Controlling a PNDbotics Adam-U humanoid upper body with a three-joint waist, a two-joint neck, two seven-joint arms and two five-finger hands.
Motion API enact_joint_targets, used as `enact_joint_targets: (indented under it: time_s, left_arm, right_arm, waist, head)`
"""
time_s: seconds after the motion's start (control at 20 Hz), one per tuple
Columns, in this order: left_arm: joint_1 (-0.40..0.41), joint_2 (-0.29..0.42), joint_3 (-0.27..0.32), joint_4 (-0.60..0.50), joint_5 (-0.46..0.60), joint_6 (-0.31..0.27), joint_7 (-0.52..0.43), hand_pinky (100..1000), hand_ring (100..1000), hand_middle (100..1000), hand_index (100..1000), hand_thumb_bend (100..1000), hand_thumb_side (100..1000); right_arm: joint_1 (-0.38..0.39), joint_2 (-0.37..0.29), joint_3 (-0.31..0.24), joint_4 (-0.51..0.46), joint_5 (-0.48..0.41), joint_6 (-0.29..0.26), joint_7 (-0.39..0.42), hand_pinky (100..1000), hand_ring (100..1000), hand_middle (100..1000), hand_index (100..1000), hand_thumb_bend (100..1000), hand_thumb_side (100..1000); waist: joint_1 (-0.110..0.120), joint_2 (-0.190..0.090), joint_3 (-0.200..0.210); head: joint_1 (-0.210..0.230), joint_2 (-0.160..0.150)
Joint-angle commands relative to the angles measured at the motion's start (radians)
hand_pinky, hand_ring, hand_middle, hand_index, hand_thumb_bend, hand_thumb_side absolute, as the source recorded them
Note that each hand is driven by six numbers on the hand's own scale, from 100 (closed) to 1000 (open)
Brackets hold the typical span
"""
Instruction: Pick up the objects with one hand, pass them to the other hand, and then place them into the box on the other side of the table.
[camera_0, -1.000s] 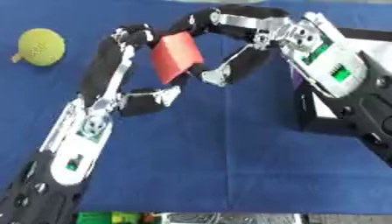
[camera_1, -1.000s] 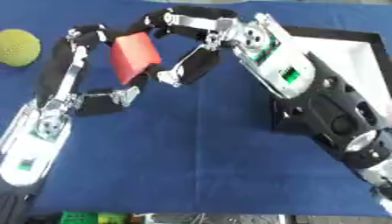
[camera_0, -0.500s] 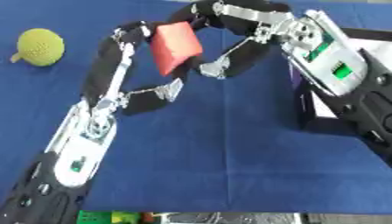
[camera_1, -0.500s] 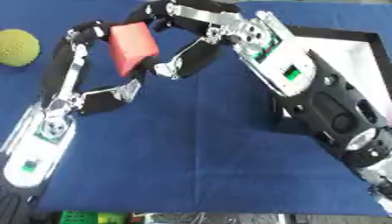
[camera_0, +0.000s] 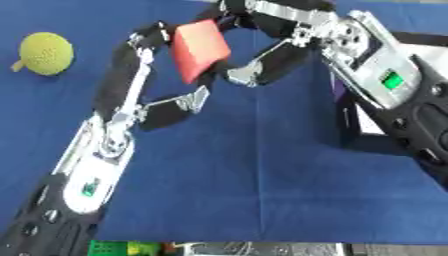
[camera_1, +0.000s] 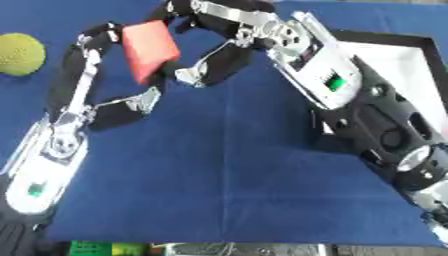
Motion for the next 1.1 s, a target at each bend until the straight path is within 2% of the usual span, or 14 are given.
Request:
enact_joint_targets:
  time_s: [0.05,0.2,0.35,0.4,0.45,0.65,0.9,1.1]
  left_arm:
    - [-0.027,-0.003,0.001,-0.013,-0.019,0.004,-0.009,814,675,657,898,300,398]
    - [-0.028,0.0,-0.003,-0.011,-0.037,-0.003,-0.023,821,689,670,906,306,325]
    - [-0.029,0.002,-0.006,-0.008,-0.052,-0.015,-0.041,832,704,682,915,294,212]
    - [-0.028,0.002,-0.007,-0.007,-0.056,-0.017,-0.047,834,708,685,918,299,208]
    - [-0.028,0.002,-0.007,-0.006,-0.06,-0.018,-0.052,836,710,685,920,307,215]
    - [-0.026,0.005,-0.004,0.0,-0.088,-0.011,-0.076,854,730,698,920,435,392]
    - [-0.026,0.001,-0.004,-0.004,-0.091,-0.003,-0.079,853,722,683,919,364,368]
    - [-0.024,0.0,-0.001,-0.008,-0.061,0.004,-0.055,826,675,615,892,226,342]
  right_arm:
    - [-0.01,-0.008,-0.001,-0.023,-0.016,0.0,-0.015,921,1000,668,753,382,100]
    - [-0.011,-0.012,0.0,-0.025,-0.03,0.002,-0.018,920,1000,662,762,395,100]
    - [-0.01,-0.015,0.0,-0.028,-0.042,0.005,-0.019,919,1000,651,753,396,100]
    - [-0.01,-0.015,0.0,-0.027,-0.045,0.007,-0.02,919,1000,647,749,400,100]
    - [-0.01,-0.015,0.0,-0.027,-0.046,0.008,-0.019,919,1000,645,746,405,100]
    - [-0.009,-0.02,-0.003,-0.029,-0.051,0.009,-0.02,916,1000,629,729,422,129]
    - [-0.008,-0.019,-0.003,-0.026,-0.048,0.011,-0.021,912,1000,624,725,426,159]
    - [-0.007,-0.018,-0.003,-0.023,-0.043,0.011,-0.022,911,1000,624,728,427,165]
  waist:
    - [0.001,-0.017,-0.001]
    - [0.001,-0.017,-0.001]
    - [0.002,-0.017,-0.003]
    - [0.002,-0.017,-0.004]
    - [0.002,-0.017,-0.004]
    - [0.004,-0.017,-0.007]
    - [0.004,-0.016,-0.008]
    - [0.003,-0.016,-0.007]
  head:
    - [0.0,0.005]
    - [-0.001,0.005]
    - [-0.001,0.004]
    - [-0.001,0.004]
    - [0.0,0.004]
    - [0.001,0.006]
    - [0.0,0.005]
    - [-0.001,0.006]
